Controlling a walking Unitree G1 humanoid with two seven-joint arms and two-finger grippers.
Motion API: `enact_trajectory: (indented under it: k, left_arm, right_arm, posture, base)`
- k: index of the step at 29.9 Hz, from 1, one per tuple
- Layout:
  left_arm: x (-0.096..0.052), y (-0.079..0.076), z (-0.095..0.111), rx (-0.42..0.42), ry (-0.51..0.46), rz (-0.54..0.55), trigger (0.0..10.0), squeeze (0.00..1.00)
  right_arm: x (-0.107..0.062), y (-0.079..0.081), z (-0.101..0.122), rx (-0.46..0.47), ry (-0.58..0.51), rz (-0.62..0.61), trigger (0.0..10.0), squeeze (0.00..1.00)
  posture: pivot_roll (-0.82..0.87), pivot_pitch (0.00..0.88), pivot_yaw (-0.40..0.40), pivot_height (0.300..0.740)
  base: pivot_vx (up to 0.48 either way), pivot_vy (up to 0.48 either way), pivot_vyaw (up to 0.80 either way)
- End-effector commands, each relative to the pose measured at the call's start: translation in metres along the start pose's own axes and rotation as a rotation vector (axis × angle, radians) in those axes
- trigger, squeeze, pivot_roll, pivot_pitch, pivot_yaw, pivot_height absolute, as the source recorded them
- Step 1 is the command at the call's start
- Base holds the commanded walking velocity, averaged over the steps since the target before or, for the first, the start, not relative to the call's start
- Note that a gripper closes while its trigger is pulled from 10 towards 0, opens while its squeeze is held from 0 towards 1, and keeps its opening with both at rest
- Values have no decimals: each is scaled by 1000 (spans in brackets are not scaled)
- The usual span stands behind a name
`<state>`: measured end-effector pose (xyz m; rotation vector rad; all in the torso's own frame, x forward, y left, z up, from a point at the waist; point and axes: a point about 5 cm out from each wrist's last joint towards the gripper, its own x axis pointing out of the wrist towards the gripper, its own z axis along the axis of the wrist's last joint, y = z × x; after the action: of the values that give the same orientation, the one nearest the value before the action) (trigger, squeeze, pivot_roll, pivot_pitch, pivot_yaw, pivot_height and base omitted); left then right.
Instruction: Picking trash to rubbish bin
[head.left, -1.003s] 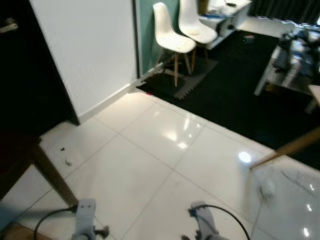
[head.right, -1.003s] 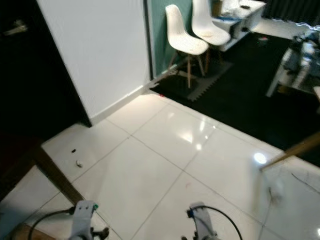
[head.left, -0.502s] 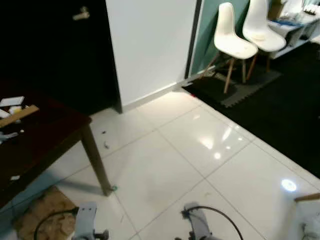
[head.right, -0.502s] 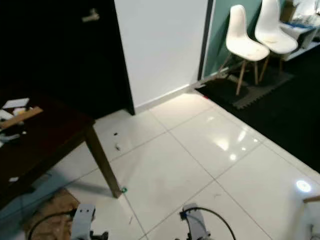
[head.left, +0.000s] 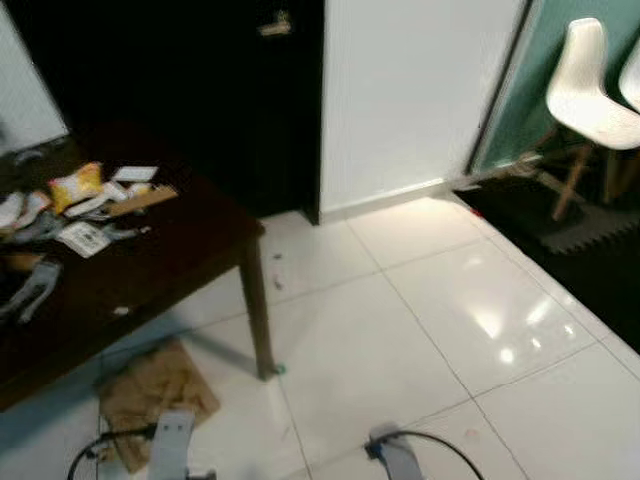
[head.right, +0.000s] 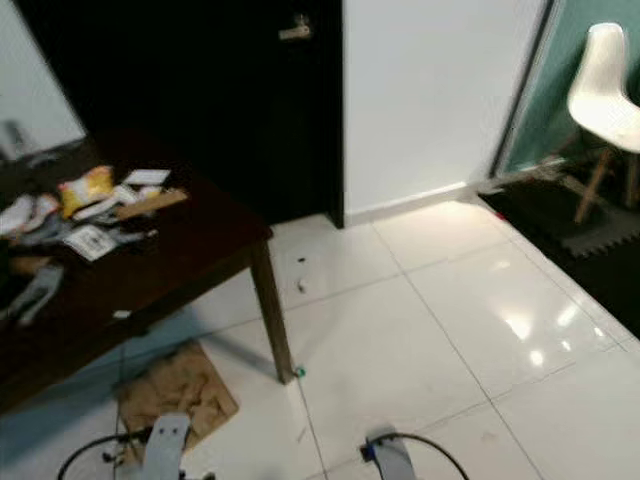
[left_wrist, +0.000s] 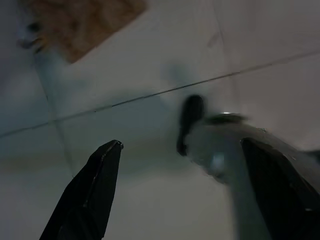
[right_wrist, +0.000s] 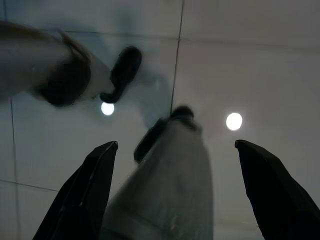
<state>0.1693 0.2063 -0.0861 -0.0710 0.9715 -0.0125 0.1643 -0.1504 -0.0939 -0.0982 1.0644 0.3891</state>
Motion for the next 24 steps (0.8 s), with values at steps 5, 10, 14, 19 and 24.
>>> enact_trajectory:
  k: [5, 10, 14, 19, 24]
  left_arm:
    - [-2, 6, -4, -27, 9, 36, 10000, 0]
    - [-4, 11, -10, -51, 19, 58, 10000, 0]
    - [-5, 13, -13, -59, 24, 65, 10000, 0]
    - [-6, 14, -14, -63, 23, 72, 10000, 0]
    - [-6, 16, -13, -64, 20, 73, 10000, 0]
  right_arm:
    - [0, 4, -7, 1, 21, 10, 10000, 0]
    - [0, 3, -6, -11, 25, 10, 10000, 0]
    - [0, 3, -7, -14, 27, 10, 10000, 0]
    - [0, 4, -8, -14, 29, 13, 10000, 0]
    - [0, 5, -9, -13, 29, 16, 10000, 0]
  posture:
    - [115, 49, -1, 740]
    - [119, 53, -1, 740]
    - [122, 54, -1, 740]
    - [123, 54, 3, 740]
    - [123, 55, 5, 740]
  base:
    - [0, 0, 800]
    - [0, 0, 800]
    - [0, 0, 800]
    - [0, 0, 800]
    - [0, 0, 800]
